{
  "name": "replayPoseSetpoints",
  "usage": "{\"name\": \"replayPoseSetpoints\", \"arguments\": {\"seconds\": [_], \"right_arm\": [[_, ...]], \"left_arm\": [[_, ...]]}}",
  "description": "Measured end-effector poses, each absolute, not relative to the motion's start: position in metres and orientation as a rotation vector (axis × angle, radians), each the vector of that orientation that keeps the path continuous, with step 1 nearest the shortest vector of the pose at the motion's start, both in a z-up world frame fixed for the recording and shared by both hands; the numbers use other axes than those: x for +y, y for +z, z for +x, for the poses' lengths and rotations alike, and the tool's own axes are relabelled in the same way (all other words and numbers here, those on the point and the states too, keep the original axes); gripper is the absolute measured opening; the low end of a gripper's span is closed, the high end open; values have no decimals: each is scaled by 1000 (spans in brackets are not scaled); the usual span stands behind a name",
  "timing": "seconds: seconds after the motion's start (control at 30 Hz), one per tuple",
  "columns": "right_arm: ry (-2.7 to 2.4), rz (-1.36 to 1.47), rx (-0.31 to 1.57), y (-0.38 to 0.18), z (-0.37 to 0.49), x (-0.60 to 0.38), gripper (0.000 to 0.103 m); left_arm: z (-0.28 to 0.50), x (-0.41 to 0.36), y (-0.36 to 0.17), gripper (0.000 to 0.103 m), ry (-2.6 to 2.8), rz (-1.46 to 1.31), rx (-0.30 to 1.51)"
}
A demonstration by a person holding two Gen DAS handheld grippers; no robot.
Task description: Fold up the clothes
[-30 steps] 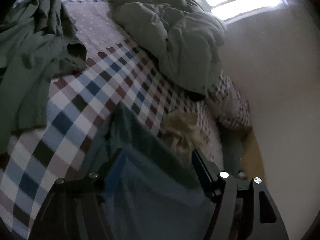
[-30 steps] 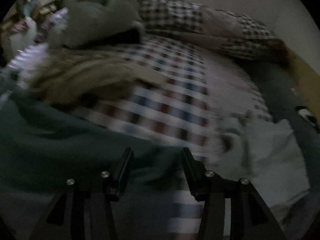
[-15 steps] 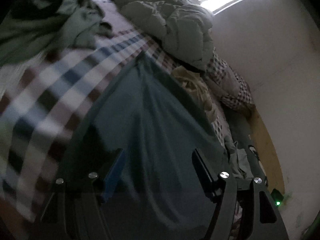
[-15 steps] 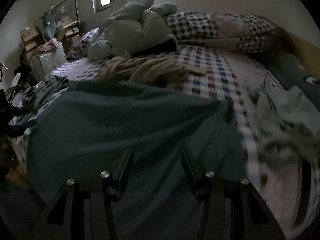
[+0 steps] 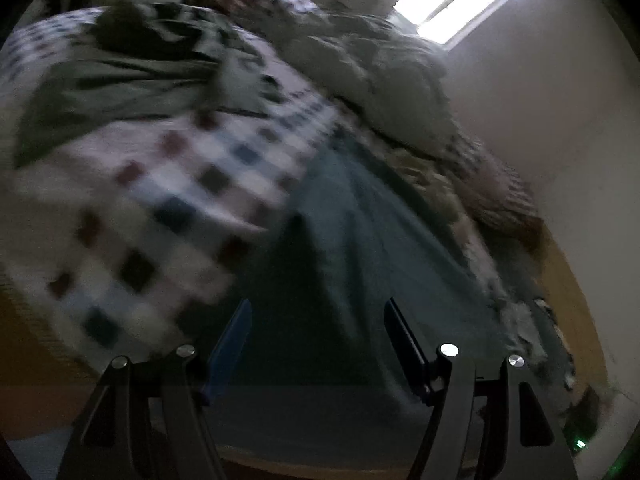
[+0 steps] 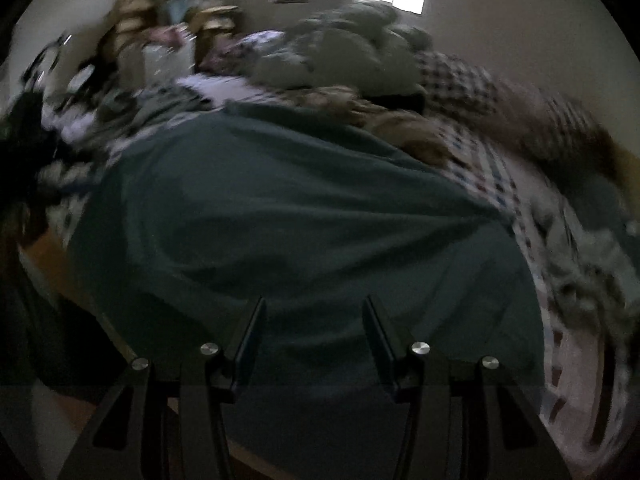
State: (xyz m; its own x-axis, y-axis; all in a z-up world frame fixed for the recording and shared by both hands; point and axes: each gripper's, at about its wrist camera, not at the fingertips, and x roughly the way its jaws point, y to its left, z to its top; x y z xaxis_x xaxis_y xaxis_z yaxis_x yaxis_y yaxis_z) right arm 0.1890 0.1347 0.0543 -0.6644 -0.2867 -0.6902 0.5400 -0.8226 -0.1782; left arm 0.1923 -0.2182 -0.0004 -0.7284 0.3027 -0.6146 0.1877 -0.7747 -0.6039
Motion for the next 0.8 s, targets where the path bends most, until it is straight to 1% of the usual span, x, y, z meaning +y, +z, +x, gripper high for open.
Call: {"name": "replayPoseSetpoints", "arguments": {"seconds": [0.17, 0.23, 0.3, 0.37, 0.6, 0.8], "right_arm": [[-2401, 847, 565, 53, 202, 107, 54], [-2377, 845, 561, 52, 202, 100, 54], [-2360, 849, 543, 51, 201, 96, 54], [-2345, 854, 522, 51, 199, 91, 54], [-2356, 829, 438, 58, 191, 80, 54], [-2370, 826, 421, 60, 189, 79, 54]], "left_arm": [[205, -244, -14, 73, 2689, -1186, -1082], [208, -253, -19, 73, 2675, -1178, -1119], [208, -260, -28, 73, 2631, -1220, -1167], [208, -263, -37, 73, 2623, -1277, -1177], [199, -256, -47, 73, 2625, -1346, -1100], [192, -250, -51, 76, 2645, -1380, -1044]]}}
